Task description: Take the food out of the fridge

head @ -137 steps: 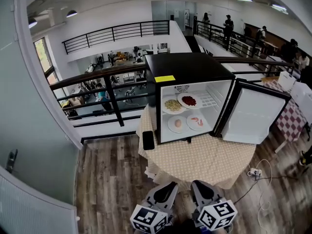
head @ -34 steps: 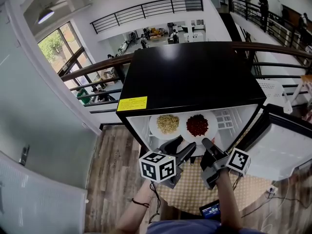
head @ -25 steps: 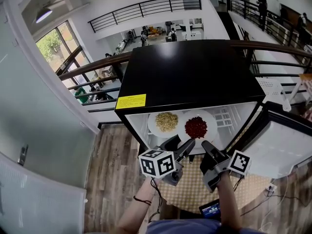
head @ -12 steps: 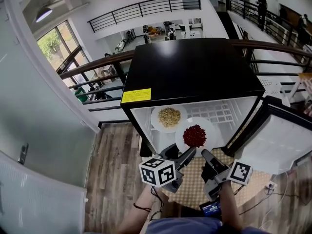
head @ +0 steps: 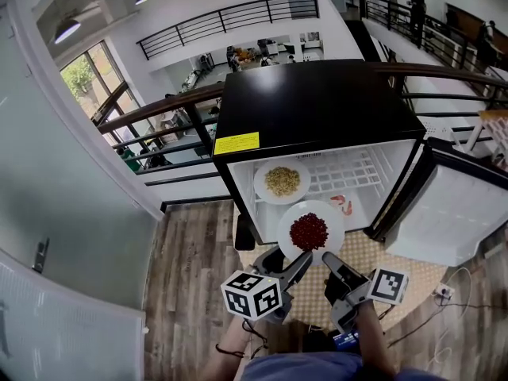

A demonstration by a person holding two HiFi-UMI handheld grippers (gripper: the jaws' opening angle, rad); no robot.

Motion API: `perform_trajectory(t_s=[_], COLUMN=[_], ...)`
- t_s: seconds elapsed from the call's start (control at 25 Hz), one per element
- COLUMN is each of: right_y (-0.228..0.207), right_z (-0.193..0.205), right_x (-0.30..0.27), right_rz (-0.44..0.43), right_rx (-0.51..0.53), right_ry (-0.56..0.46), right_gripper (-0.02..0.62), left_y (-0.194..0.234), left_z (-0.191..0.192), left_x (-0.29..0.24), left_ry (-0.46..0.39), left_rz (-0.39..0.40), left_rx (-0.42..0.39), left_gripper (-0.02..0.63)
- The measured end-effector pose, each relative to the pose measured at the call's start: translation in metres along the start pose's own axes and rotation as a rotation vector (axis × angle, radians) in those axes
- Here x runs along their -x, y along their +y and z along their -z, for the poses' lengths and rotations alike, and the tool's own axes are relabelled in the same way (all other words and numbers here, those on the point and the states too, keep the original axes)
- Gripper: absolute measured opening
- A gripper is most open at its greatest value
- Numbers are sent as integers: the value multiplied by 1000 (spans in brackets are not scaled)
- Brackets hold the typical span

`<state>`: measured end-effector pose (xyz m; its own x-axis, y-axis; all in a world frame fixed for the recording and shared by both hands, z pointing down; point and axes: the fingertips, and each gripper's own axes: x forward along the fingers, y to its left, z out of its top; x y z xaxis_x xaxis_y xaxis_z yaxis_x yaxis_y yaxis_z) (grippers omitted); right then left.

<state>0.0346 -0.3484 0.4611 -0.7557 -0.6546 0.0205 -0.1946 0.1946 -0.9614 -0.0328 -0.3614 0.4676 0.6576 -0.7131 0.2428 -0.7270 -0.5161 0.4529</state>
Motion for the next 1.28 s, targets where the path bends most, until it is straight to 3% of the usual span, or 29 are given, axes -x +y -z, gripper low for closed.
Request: perform_trajectory(t_s=[0.84, 1.28], right_y=[32, 43], right_z=[134, 218], right_x=[24, 51], right_rz=[40, 69], right_rx=[12, -35], right_ry=[-1, -10], right_gripper=[28, 29], left_y=[-9, -20], left_z=[42, 82], left_x=[134, 207], left_ry=[-15, -19], left_rz=[31, 60], left_rx=[-3, 30], left_gripper=[256, 256])
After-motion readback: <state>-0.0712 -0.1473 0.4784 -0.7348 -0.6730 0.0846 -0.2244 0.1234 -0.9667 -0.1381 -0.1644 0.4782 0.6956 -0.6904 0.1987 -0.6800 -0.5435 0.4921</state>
